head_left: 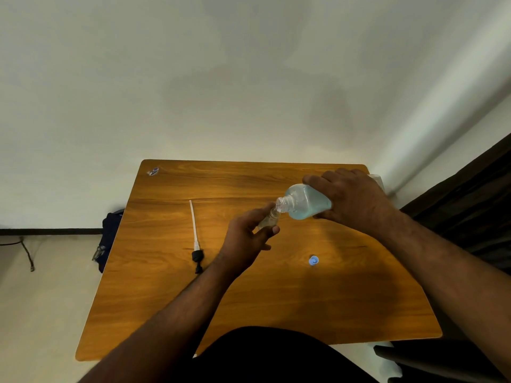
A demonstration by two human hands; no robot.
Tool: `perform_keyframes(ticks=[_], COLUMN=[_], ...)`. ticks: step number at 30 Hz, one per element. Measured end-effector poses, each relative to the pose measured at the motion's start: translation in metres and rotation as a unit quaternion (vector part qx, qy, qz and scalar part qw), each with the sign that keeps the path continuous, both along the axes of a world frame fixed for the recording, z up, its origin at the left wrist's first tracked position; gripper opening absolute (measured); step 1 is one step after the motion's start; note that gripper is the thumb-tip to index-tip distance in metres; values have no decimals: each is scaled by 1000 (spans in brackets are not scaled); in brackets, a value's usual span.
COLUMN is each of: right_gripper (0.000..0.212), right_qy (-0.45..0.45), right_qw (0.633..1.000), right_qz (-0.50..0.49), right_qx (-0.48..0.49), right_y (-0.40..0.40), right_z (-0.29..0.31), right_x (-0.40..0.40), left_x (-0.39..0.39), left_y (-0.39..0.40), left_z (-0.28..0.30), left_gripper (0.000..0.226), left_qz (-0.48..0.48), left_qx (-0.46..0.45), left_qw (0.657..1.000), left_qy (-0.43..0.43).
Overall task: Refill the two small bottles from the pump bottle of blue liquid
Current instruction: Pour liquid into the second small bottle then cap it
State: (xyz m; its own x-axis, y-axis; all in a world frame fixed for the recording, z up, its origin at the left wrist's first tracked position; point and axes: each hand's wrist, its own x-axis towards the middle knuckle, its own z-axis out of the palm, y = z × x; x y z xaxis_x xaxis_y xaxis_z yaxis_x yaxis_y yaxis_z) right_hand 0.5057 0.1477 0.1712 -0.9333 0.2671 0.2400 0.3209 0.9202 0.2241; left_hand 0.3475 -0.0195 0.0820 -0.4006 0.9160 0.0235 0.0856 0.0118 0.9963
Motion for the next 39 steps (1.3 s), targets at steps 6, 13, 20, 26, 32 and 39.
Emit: perform_keyframes(ticks=[6, 13, 20, 26, 32, 39], right_gripper=[77, 74, 78, 80, 81, 80], right_qy=[12, 22, 20, 16, 21, 23], right_qw=[1000, 1000, 1000, 1000, 1000, 1000], right_qz=[7, 14, 14, 15, 16, 18], right_qx=[4, 1, 1, 4, 5, 5], right_y=[0, -1, 2, 1, 1, 1], right_z=[1, 1, 3, 4, 5, 4], right_x=[0, 1, 2, 2, 2, 0], left_x=[1, -1, 0, 1, 1, 2], left_y=[1, 1, 2, 3, 2, 3], left_z=[2, 5, 7, 7, 8, 9], left_gripper=[51, 54, 54, 54, 55, 55], left_qz=[2, 1, -4, -2, -3, 5], left_qx=[7, 11, 14, 14, 16, 12], left_qw=[1000, 1000, 1000, 1000, 1000, 999], left_qy=[8, 5, -4, -12, -13, -31])
